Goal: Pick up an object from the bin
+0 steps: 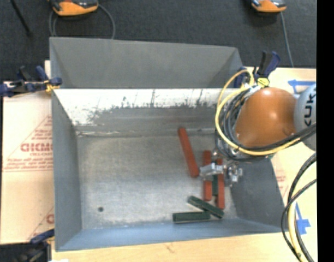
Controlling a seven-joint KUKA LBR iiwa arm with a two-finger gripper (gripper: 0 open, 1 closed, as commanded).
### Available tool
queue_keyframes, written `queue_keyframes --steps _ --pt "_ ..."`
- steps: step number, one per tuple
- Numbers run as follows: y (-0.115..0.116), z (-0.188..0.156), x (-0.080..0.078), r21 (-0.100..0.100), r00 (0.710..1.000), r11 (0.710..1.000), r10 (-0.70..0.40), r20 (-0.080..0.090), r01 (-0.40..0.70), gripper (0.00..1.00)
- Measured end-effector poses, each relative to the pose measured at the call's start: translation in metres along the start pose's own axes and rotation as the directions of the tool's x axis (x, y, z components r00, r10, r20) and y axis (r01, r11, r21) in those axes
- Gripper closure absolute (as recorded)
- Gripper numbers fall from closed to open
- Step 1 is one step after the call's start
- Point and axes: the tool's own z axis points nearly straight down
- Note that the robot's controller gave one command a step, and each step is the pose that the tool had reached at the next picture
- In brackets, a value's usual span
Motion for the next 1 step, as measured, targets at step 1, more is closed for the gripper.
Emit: queue_keyframes --steps 1 --pt "-0.0050 -0.1736 -0.0214 -0.001 1.000 1.000 -0.026 -0.004 0.026 1.00"
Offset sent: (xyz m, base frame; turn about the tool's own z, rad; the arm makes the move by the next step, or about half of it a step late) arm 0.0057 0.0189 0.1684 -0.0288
